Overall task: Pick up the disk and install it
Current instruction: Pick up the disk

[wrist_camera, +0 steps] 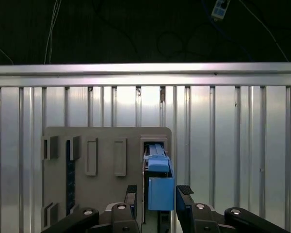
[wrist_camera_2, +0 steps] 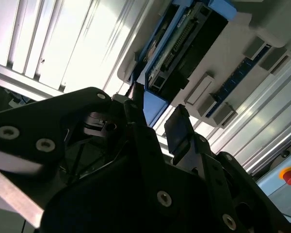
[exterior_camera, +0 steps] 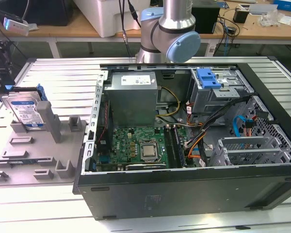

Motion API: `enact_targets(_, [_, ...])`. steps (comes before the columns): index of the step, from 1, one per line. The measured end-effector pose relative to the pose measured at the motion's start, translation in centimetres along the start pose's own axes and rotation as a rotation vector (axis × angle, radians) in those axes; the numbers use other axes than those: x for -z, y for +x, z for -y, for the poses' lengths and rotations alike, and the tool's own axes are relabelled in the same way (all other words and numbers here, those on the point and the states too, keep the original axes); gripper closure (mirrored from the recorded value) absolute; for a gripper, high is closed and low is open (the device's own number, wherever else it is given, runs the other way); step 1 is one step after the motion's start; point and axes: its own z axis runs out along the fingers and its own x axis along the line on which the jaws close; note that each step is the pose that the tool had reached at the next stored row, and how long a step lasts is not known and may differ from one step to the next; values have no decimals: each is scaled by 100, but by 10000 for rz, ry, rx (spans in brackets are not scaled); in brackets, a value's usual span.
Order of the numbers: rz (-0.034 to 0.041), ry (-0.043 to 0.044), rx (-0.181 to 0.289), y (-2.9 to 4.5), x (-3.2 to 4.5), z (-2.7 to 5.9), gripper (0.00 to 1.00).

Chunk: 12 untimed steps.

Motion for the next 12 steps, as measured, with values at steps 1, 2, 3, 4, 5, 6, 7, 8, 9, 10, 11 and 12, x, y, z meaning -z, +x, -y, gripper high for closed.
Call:
enact_targets(1, [0, 0, 0, 0, -5, 0, 55])
enact_targets(2, [0, 1, 0, -1, -11, 0, 55])
enact_targets(3, [0, 2, 0, -1, -19, 0, 55])
enact_targets(4, [0, 5, -1, -2, -28, 1, 55])
enact_targets(5, [0, 6, -1, -2, -34, 1, 55])
enact_targets(6, [0, 9, 0, -3, -41, 1, 55])
enact_targets(7, [0, 11, -1, -3, -48, 0, 55])
enact_targets(8, [0, 14, -1, -4, -51, -1, 55])
enact_targets(9, [1, 18, -1, -4, -55, -2, 55])
enact_targets(10, [1, 21, -2, -5, -60, -3, 55])
enact_targets(11, [1, 24, -1, -5, -64, -4, 55])
enact_targets(12, [2, 27, -2, -5, -69, -6, 55])
